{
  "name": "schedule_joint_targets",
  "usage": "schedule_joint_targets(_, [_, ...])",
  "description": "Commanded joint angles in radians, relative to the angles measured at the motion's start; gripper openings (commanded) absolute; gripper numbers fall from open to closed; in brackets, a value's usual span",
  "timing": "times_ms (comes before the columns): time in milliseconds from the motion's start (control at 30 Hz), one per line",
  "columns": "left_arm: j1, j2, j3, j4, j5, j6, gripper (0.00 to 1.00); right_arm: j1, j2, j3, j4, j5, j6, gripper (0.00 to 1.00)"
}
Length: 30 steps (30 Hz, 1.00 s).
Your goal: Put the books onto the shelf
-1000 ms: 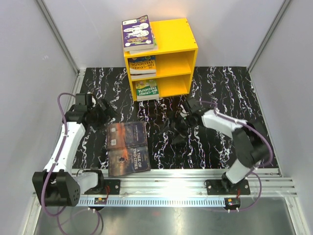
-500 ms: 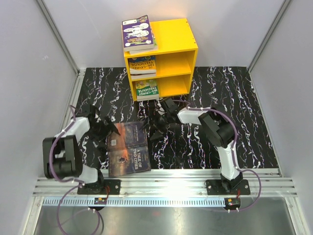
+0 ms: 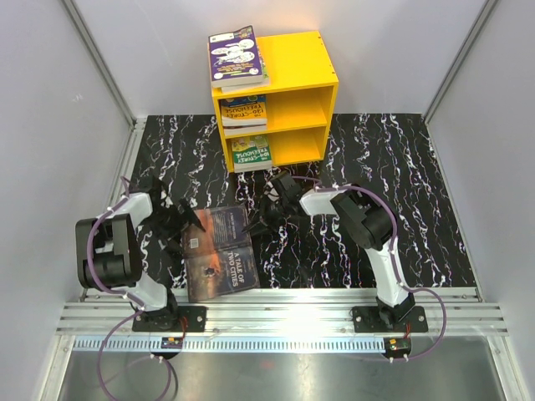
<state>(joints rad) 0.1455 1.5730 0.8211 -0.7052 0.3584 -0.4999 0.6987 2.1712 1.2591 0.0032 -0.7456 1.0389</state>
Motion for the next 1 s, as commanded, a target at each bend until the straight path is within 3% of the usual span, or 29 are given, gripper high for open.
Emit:
schedule_joint_targets(0, [-0.029, 0.081, -0.079, 0.179, 0.171, -0.012, 0.96, 0.05, 0.012, -0.024, 0.178, -0.004, 0.075, 0.05])
schedule_joint_targets(33, [-0.027, 0.07, -0.073, 0.179, 0.188, -0.012, 0.96, 0.051, 0.0, -0.029, 0.211, -0.012, 0.091, 0.0])
schedule_joint_targets(267, [-0.027, -0.055, 0.008, 0.072, 0.2, 0.009, 0.95, 0.051, -0.097, -0.015, 0.213, -0.035, 0.087, 0.0])
schedule_joint_targets(467, [-0.055, -0.303, 0.189, -0.072, 0.004, 0.079, 0.99, 0.048, -0.201, -0.013, 0.12, -0.011, 0.079, 0.0])
schedule_joint_targets(600, [-0.2, -0.46, 0.22, -0.096, -0.191, 0.1, 0.99, 0.047, -0.223, 0.019, 0.023, 0.002, 0.067, 0.0])
schedule_joint_targets(700, [-0.282, -0.571, 0.211, -0.068, -0.264, 0.08, 0.99, 0.044, -0.235, 0.048, -0.067, 0.0, 0.067, 0.0])
schedule_joint_targets(800, [-0.284, -0.614, 0.231, -0.086, -0.274, 0.031, 0.99, 0.039, -0.263, 0.078, -0.155, 0.02, 0.055, 0.0])
schedule_joint_targets(967, [-0.285, -0.634, 0.378, -0.239, -0.32, -0.07, 0.99, 0.009, -0.3, 0.117, -0.238, 0.045, 0.05, 0.0])
